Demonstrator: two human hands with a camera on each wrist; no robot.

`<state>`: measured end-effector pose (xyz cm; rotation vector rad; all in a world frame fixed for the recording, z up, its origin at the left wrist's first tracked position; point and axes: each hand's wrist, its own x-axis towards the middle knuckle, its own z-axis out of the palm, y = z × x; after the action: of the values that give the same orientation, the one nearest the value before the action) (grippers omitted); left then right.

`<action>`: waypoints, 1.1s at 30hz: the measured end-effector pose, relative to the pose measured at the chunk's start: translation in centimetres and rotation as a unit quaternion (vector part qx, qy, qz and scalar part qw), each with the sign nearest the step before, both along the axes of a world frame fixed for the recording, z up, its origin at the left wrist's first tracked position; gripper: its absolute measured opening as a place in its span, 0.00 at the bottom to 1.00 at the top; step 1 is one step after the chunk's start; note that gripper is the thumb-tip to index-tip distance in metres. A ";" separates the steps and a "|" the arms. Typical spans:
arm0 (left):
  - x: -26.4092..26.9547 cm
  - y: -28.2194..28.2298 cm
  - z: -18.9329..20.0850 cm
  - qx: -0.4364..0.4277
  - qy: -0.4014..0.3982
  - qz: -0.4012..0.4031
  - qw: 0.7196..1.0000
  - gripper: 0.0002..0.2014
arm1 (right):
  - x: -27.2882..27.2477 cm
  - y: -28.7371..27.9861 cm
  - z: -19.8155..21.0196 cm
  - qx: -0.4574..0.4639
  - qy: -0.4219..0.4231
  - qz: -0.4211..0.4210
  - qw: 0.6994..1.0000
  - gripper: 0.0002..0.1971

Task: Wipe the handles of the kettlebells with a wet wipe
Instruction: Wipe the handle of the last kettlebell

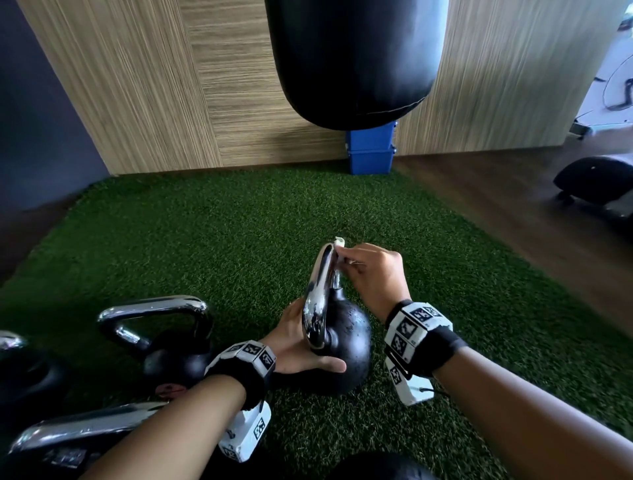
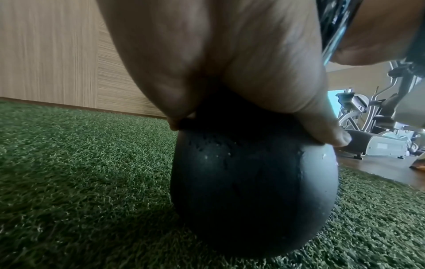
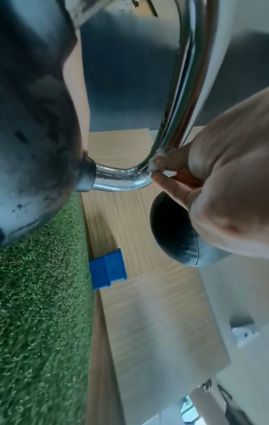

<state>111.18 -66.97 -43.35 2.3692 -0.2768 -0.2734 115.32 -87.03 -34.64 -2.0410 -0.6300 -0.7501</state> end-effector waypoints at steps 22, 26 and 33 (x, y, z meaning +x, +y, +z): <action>-0.1 -0.1 0.7 0.006 -0.036 -0.038 0.999 0.48 | -7.2 -1.6 2.1 -0.026 0.158 0.156 0.975 0.13; 0.0 -0.4 0.6 0.005 -0.058 -0.056 0.997 0.48 | -7.2 -1.2 1.0 0.030 0.285 0.171 0.943 0.13; -0.1 -0.9 1.2 0.121 -0.084 -0.083 0.986 0.45 | -7.2 -1.3 -1.3 0.044 0.327 0.166 0.929 0.14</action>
<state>111.07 -67.82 -42.14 2.6182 -0.5494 -0.1945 108.13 -88.31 -35.96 -1.8748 -0.5116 0.1115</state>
